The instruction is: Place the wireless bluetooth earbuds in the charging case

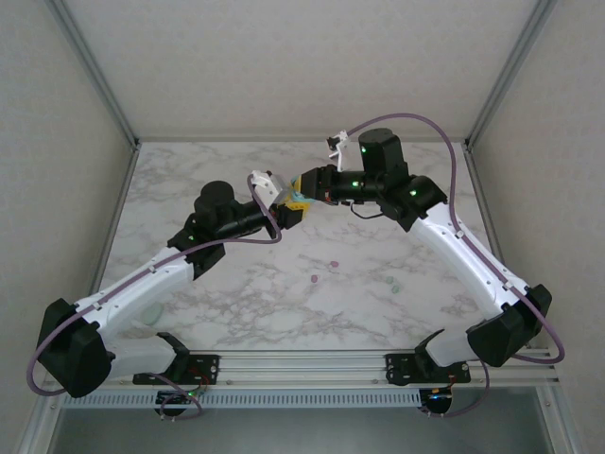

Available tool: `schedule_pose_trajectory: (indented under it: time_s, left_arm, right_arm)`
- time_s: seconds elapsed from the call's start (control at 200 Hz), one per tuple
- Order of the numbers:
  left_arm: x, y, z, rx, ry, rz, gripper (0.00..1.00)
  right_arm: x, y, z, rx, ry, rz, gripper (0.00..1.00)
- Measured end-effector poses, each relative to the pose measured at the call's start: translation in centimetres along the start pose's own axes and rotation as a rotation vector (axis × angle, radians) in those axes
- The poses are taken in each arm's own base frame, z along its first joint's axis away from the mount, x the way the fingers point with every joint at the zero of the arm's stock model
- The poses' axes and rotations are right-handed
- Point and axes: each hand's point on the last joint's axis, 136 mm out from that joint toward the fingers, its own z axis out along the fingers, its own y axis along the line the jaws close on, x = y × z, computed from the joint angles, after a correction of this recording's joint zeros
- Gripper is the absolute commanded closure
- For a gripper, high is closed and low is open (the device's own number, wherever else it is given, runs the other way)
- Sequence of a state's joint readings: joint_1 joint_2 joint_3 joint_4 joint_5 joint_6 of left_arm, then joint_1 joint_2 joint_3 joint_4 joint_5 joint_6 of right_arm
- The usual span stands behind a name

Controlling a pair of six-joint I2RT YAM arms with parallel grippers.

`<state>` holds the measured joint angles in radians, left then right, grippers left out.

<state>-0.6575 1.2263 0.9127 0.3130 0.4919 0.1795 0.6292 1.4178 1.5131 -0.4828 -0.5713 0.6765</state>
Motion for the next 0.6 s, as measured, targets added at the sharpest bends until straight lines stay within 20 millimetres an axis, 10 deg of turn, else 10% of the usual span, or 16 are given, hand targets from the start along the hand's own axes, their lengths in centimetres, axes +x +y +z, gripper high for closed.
schedule_pose_trajectory:
  time_s: [0.601]
  left_arm:
    - [-0.01,0.0,0.01,0.0,-0.001,0.0,0.85]
  right_arm:
    - [-0.02,-0.16,-0.41,0.041,-0.002,-0.008,0.7]
